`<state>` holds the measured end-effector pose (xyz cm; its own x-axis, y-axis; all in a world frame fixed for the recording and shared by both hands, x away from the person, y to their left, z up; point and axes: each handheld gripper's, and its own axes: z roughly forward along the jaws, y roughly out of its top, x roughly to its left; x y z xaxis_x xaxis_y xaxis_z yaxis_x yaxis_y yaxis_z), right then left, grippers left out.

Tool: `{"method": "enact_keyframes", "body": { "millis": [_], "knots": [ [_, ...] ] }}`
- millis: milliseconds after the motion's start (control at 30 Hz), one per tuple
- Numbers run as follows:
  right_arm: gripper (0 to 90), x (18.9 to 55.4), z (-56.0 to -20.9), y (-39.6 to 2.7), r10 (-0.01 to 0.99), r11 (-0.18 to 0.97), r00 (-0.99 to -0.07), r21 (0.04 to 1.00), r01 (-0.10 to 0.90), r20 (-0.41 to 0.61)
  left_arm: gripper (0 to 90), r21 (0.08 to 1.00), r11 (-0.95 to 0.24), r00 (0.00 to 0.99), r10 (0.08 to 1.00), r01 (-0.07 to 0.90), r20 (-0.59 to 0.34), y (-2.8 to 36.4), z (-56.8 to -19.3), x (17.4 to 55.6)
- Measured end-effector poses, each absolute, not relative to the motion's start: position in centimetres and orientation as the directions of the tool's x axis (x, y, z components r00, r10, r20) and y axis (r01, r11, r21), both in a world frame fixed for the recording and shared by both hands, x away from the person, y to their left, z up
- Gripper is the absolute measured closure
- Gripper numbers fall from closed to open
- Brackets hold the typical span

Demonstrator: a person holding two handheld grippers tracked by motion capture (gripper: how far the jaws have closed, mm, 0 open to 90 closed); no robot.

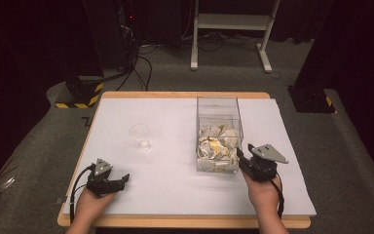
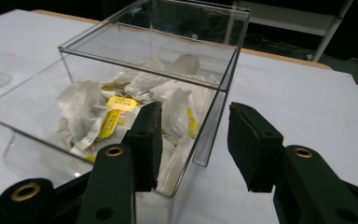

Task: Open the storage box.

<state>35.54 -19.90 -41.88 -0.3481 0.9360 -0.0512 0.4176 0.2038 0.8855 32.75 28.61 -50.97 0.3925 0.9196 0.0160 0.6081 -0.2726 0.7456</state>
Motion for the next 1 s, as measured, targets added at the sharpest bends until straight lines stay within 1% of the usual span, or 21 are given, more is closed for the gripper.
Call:
{"method": "enact_keyframes", "body": {
  "millis": [67,200,267,467,600,700,800,1000],
  "knots": [
    [55.7,36.2,-42.0,-19.8,0.94,0.202,-0.337,0.879,0.433,-0.051,20.2,0.746,-0.272,0.393,0.919,0.608,0.016,28.6,-51.0,32.8],
    [61.0,36.9,-42.4,-19.5,0.941,0.204,-0.334,0.87,0.449,-0.048,20.2,0.746,-0.272,0.393,0.919,0.608,0.015,28.6,-51.0,32.8],
    [61.9,37.1,-42.7,-19.5,0.943,0.207,-0.33,0.868,0.452,-0.053,20.2,0.746,-0.272,0.393,0.919,0.608,0.015,28.6,-51.0,32.8],
    [62.0,37.6,-43.8,-19.4,0.949,0.201,-0.313,0.853,0.482,-0.046,20.2,0.746,-0.272,0.394,0.919,0.608,0.013,28.6,-51.0,32.8],
    [63.7,37.9,-44.3,-19.5,0.948,0.201,-0.316,0.845,0.495,-0.041,20.3,0.746,-0.273,0.394,0.919,0.607,0.015,28.6,-51.0,32.8],
    [66.5,38.1,-44.5,-19.4,0.948,0.201,-0.317,0.843,0.499,-0.039,20.4,0.745,-0.273,0.394,0.919,0.608,0.015,28.6,-51.0,32.8],
    [72.4,38.1,-44.6,-19.2,0.946,0.204,-0.323,0.842,0.5,-0.037,20.3,0.745,-0.272,0.394,0.919,0.608,0.014,28.6,-51.0,32.8],
    [76.2,38.0,-44.6,-19.3,0.946,0.204,-0.322,0.839,0.504,-0.037,20.3,0.745,-0.271,0.395,0.918,0.609,0.01,28.7,-51.0,32.8]
  ]
}}
